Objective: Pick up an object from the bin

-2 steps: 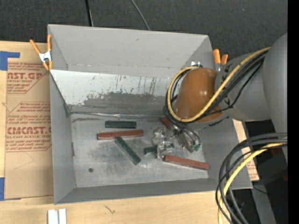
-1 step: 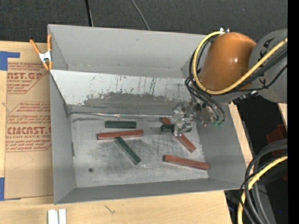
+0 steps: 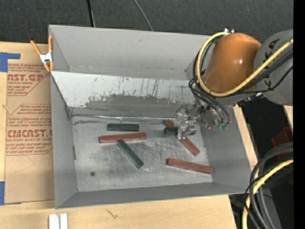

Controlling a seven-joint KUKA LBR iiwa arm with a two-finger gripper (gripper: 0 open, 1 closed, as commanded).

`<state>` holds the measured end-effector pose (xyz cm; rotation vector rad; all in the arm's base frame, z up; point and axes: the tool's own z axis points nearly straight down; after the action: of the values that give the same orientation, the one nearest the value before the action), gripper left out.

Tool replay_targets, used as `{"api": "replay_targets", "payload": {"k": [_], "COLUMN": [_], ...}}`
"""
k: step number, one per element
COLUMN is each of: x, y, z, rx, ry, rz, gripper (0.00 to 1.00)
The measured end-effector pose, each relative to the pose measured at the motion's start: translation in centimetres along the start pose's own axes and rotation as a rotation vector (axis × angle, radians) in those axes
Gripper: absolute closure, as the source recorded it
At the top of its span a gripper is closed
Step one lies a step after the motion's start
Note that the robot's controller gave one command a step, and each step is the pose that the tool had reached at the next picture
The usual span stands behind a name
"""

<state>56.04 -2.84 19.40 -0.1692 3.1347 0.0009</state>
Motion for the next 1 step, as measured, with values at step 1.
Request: {"api": "replay_targets", "payload": {"k": [1], "x": [-1.86], "y": [-4.76], "z": [-11.56], "rx": [0.001], "ry": [-0.003], "rz": [-0.412], "gripper": [1.00]}}
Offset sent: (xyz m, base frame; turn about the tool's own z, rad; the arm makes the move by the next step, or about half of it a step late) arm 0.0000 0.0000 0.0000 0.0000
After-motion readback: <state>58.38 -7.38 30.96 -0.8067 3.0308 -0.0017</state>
